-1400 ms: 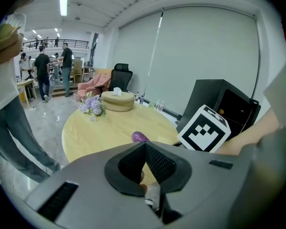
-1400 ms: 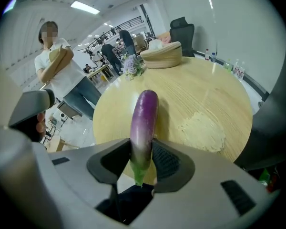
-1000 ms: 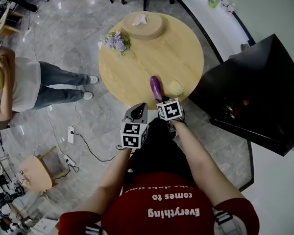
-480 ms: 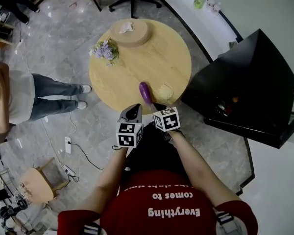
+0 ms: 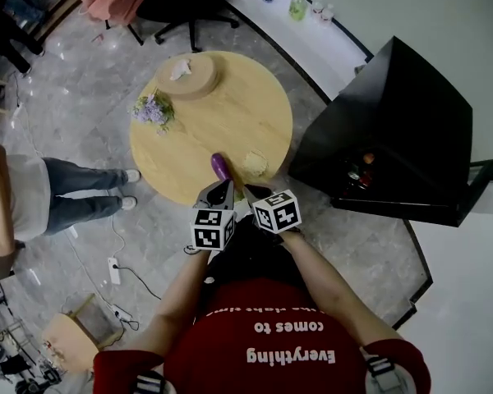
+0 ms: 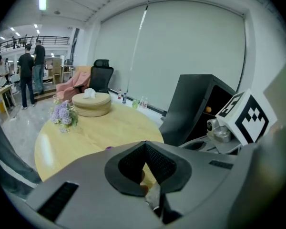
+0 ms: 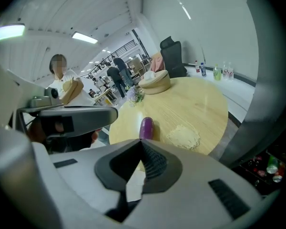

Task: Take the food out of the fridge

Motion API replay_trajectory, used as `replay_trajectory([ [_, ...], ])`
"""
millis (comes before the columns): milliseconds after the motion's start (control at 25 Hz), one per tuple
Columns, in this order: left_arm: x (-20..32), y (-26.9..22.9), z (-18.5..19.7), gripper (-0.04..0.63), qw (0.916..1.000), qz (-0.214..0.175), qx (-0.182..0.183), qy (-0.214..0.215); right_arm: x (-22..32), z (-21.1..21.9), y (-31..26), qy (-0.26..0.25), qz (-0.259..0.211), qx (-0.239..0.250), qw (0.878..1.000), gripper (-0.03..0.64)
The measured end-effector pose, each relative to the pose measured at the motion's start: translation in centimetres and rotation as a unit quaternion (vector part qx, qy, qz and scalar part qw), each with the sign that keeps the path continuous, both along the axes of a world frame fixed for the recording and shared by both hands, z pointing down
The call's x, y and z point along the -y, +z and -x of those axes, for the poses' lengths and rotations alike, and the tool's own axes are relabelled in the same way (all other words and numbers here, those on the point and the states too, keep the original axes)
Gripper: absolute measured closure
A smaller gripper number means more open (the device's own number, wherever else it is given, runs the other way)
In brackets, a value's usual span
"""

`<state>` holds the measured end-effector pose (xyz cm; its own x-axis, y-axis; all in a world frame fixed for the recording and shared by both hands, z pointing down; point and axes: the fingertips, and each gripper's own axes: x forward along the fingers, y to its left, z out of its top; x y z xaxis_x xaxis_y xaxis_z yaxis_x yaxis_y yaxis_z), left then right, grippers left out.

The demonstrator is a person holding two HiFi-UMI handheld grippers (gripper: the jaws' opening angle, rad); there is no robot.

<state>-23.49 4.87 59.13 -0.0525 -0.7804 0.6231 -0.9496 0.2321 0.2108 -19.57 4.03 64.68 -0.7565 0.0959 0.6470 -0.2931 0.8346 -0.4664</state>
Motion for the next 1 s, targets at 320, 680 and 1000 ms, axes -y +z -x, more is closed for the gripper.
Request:
replay_trajectory([
  [320,3.7,-1.2,-3.4,0.594,0.9972,-0.006,0.013,0.074,2.1,-3.4,-2.1,0.058,-0.002,0.020,0.998,0.606],
  [680,9.3,-2.4,-9.6,0.594,0.9801,-0.020,0.025,0.196,6.5,-10.7,-5.0,0.168,-0.026,0.045,0.984,0.606],
  [1000,13.2,-4.4,-17.3,0.594,0.9511,-0.051,0.023,0.304,9.6,-18.5,-7.3,0.294,-0.049,0.067,0.952,0.606],
])
